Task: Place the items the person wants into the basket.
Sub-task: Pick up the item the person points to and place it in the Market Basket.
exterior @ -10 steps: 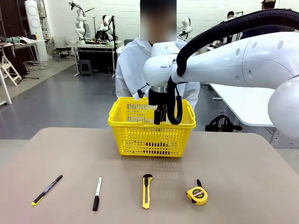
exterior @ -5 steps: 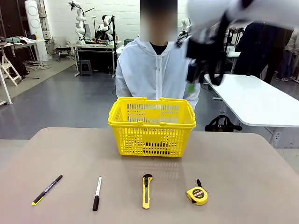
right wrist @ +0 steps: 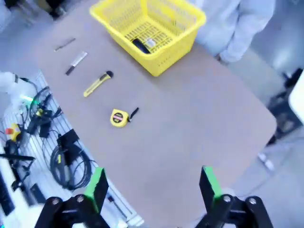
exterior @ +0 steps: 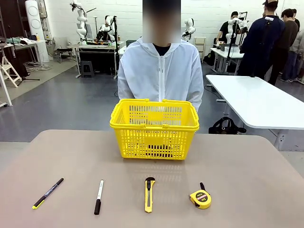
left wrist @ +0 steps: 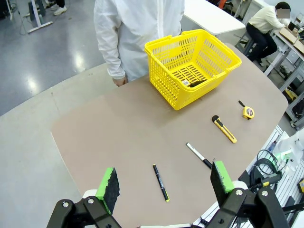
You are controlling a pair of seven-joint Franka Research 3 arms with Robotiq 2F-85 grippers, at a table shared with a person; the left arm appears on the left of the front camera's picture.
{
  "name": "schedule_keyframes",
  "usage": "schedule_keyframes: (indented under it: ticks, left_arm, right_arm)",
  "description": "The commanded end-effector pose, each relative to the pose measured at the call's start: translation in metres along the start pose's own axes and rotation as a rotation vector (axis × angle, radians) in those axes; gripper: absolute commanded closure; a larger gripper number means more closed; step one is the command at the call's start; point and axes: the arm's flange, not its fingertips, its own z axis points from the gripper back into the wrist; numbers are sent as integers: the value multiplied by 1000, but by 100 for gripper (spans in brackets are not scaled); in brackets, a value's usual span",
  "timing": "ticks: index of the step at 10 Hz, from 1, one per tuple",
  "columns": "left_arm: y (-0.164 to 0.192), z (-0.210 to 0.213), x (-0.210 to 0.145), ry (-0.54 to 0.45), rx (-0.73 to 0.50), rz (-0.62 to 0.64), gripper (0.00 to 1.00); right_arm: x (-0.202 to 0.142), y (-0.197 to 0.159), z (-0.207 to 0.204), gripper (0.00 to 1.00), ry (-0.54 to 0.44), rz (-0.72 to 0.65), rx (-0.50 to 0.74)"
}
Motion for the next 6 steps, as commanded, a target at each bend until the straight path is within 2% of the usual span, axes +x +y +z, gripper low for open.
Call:
schedule_keyframes:
  ticks: [1,3,6]
  left_arm:
    - [1,0,-2,-6,-8,-17,0]
    - [1,0,-2,-6,-8,-17,0]
    - [1,0,-2,-6,-8,-17,0]
  right_arm:
    - [-49,-17,25,0,-105,39,101]
    - [-80,-30,32,0,-144,35,135]
    - [-90,-33,30,0,-151,61,154]
